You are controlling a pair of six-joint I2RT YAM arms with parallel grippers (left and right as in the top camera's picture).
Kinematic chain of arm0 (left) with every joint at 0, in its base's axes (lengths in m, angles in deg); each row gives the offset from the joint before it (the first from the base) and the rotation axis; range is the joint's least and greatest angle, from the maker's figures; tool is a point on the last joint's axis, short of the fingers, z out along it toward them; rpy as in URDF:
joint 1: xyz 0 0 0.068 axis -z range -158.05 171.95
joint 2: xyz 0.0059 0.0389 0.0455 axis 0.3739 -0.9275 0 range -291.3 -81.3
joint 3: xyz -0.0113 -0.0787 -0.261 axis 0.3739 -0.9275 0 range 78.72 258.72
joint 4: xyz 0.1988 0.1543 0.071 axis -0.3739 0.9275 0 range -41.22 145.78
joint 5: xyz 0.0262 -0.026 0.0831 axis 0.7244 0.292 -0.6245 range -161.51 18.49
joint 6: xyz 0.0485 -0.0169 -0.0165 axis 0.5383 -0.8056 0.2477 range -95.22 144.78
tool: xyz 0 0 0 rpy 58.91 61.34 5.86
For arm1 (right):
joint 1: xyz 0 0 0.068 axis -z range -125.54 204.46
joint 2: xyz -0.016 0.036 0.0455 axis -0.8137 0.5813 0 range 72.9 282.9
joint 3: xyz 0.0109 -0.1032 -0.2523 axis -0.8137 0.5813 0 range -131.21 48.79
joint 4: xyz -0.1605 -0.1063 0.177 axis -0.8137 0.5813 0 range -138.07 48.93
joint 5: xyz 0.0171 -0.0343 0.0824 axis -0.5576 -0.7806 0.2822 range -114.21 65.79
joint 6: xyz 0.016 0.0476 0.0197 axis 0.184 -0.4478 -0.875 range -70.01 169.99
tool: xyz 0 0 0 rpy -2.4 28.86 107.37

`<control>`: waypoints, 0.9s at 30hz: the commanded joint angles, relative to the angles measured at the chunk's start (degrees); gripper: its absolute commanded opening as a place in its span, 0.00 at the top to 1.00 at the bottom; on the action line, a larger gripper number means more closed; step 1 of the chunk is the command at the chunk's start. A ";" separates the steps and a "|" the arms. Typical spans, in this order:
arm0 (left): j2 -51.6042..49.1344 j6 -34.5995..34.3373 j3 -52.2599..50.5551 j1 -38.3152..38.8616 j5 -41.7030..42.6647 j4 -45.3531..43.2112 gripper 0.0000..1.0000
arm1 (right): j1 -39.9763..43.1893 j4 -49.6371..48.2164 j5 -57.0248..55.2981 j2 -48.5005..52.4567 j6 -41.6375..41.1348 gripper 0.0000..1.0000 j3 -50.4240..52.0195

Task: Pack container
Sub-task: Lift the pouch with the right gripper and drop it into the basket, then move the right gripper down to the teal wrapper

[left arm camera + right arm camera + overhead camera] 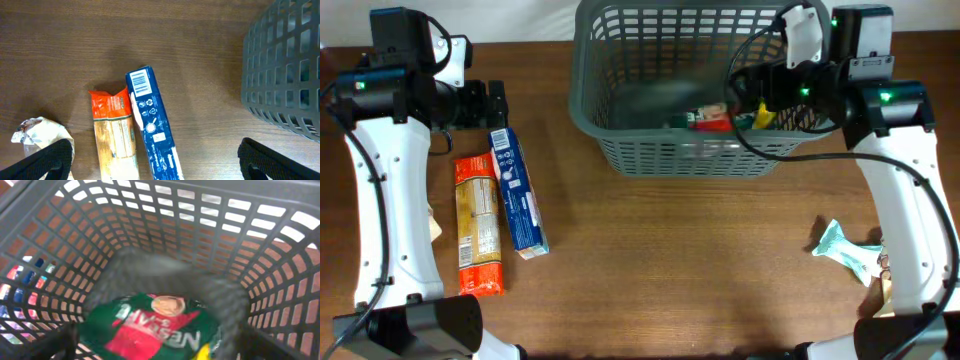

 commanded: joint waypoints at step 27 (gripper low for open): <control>0.24 1.20 0.55 -0.11 -6.03 -1.64 0.01 | 52.48 50.29 -24.63 -0.98 -26.32 0.01 -29.33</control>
